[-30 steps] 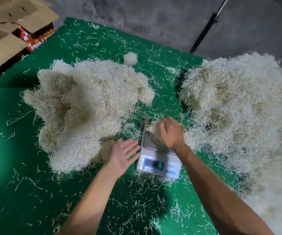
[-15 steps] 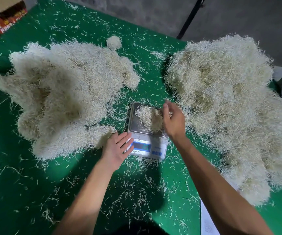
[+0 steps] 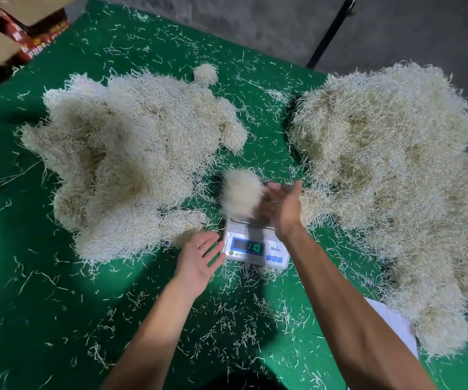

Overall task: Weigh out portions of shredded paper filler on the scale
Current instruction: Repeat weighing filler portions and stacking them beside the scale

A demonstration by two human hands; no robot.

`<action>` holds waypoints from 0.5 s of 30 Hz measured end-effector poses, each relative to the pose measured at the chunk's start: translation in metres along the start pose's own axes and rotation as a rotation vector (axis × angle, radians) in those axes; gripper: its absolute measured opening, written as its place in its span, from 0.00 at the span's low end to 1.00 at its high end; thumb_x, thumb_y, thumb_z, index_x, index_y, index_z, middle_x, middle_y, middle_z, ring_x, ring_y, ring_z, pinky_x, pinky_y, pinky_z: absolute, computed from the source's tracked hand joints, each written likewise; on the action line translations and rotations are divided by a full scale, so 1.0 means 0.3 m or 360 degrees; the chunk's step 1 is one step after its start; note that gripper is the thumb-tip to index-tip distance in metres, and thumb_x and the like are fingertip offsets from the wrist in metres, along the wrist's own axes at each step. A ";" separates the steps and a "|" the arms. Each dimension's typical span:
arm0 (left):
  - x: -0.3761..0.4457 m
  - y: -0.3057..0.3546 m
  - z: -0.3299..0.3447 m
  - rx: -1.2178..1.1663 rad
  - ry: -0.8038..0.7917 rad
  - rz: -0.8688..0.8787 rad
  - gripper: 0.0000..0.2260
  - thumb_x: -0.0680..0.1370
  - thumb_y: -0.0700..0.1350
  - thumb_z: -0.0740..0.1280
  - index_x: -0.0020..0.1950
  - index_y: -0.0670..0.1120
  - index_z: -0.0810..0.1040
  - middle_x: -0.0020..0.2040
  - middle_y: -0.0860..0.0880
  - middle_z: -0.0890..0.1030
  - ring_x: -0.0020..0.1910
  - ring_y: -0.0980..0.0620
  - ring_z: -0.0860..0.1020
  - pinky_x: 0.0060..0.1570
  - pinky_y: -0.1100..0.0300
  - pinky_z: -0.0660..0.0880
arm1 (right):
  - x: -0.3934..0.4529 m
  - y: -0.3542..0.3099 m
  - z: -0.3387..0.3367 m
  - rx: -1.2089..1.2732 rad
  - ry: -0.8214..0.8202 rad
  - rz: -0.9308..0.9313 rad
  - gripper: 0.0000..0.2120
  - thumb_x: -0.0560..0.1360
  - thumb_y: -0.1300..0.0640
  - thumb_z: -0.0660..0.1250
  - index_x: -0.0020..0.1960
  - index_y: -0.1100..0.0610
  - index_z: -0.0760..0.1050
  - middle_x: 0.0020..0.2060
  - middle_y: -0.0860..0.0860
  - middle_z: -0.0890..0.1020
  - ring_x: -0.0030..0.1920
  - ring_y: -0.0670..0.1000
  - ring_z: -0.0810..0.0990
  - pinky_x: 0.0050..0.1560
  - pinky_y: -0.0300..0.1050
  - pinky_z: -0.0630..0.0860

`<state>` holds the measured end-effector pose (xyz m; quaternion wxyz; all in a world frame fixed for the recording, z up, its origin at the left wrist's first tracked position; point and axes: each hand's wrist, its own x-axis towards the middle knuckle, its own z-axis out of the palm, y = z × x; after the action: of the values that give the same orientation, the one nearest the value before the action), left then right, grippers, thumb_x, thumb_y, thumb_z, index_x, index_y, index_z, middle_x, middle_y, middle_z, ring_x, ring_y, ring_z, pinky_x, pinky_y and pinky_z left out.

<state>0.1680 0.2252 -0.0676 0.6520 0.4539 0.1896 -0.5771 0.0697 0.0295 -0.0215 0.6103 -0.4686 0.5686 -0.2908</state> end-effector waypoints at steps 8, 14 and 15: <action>-0.045 -0.042 0.050 0.0145 -0.0059 -0.0058 0.14 0.84 0.48 0.59 0.63 0.42 0.78 0.62 0.45 0.82 0.61 0.44 0.80 0.54 0.49 0.78 | -0.013 0.031 -0.093 0.0507 0.0241 -0.0030 0.29 0.88 0.45 0.46 0.58 0.65 0.78 0.48 0.63 0.86 0.49 0.62 0.85 0.55 0.54 0.82; -0.028 -0.109 0.145 0.0333 -0.0097 -0.0121 0.12 0.82 0.47 0.63 0.61 0.44 0.79 0.57 0.46 0.85 0.57 0.45 0.82 0.53 0.50 0.79 | 0.050 0.112 -0.269 -0.0035 0.0433 -0.0163 0.17 0.86 0.50 0.56 0.51 0.57 0.80 0.44 0.54 0.87 0.48 0.56 0.87 0.45 0.42 0.82; -0.021 -0.121 0.167 0.0374 -0.0111 -0.0128 0.12 0.83 0.48 0.63 0.61 0.44 0.79 0.56 0.47 0.86 0.57 0.45 0.83 0.53 0.50 0.79 | 0.077 0.122 -0.301 -0.0211 0.0467 -0.0221 0.14 0.86 0.52 0.58 0.52 0.57 0.80 0.47 0.52 0.86 0.49 0.56 0.86 0.46 0.44 0.83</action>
<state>0.1188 0.1910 -0.0505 0.5768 0.4987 0.1159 -0.6365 -0.0199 0.0015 -0.0565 0.4670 -0.4984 0.6359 -0.3594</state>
